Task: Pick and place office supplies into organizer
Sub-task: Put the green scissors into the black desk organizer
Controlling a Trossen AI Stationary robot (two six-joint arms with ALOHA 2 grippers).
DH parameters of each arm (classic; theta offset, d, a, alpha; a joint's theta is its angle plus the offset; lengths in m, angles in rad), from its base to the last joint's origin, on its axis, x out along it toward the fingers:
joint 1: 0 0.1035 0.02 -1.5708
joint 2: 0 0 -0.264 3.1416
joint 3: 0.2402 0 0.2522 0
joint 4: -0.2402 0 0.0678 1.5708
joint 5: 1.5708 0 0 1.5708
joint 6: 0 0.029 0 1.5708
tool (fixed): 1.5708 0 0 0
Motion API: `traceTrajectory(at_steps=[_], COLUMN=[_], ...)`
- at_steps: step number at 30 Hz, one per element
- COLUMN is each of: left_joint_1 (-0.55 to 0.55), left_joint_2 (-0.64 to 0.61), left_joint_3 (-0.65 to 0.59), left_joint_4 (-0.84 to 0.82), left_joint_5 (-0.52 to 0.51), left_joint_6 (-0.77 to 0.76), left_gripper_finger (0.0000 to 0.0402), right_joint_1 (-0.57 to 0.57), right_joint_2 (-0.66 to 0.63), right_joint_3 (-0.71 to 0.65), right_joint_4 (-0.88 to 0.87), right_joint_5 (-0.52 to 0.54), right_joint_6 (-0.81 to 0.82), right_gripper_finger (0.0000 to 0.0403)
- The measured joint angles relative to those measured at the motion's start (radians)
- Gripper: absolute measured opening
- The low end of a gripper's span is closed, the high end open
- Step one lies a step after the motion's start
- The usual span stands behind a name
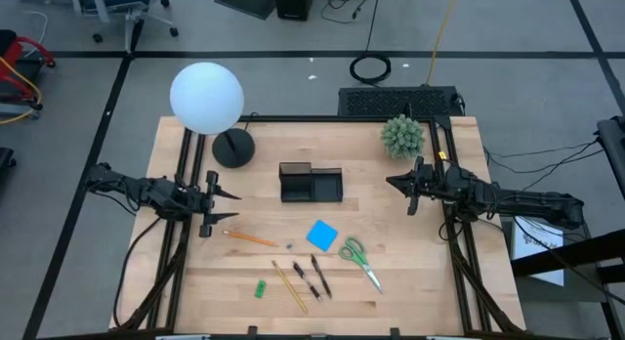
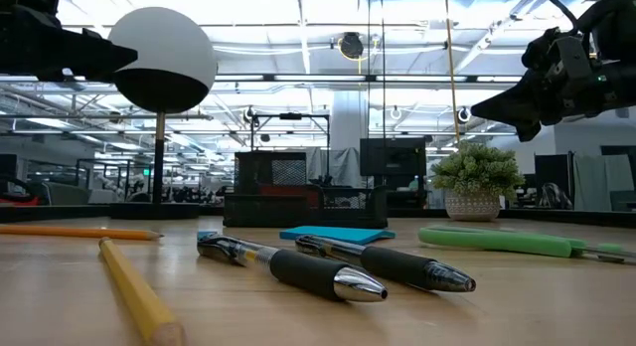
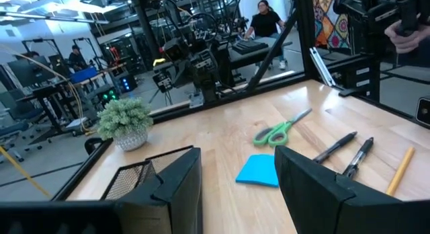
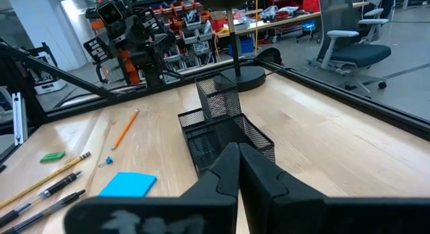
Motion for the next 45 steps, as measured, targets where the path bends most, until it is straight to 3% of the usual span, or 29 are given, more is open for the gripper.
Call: traceTrajectory(at_steps=[5, 11, 22, 31, 45], left_joint_1=[0.0, 0.0, 0.0, 0.0, 0.0], left_joint_2=[0.0, 0.0, 0.0, 0.0, 0.0], left_joint_3=[0.0, 0.0, 0.0, 0.001, 0.001], left_joint_4=[0.039, 0.045, 0.05, 0.186, 0.29], left_joint_5=[0.001, 0.004, -0.039, -0.239, -0.341], left_joint_6=[-0.011, -0.151, -0.251, -0.351, -0.337], left_gripper_finger=[0.0196, 0.0196, 0.0196, 0.0196, 0.0195], right_joint_1=[0.0, 0.0, 0.0, 0.0, 0.0], right_joint_2=[0.0, 0.0, 0.0, 0.0, 0.0], right_joint_3=[0.0, 0.0, 0.0, 0.0, 0.0], right_joint_4=[0.003, 0.052, 0.06, 0.265, 0.399], right_joint_5=[0.005, 0.026, 0.026, 0.018, -0.057], right_joint_6=[-0.01, -0.007, 0.027, 0.023, 0.044], right_gripper_finger=[0.0, 0.0, 0.0, 0.0, 0.0])
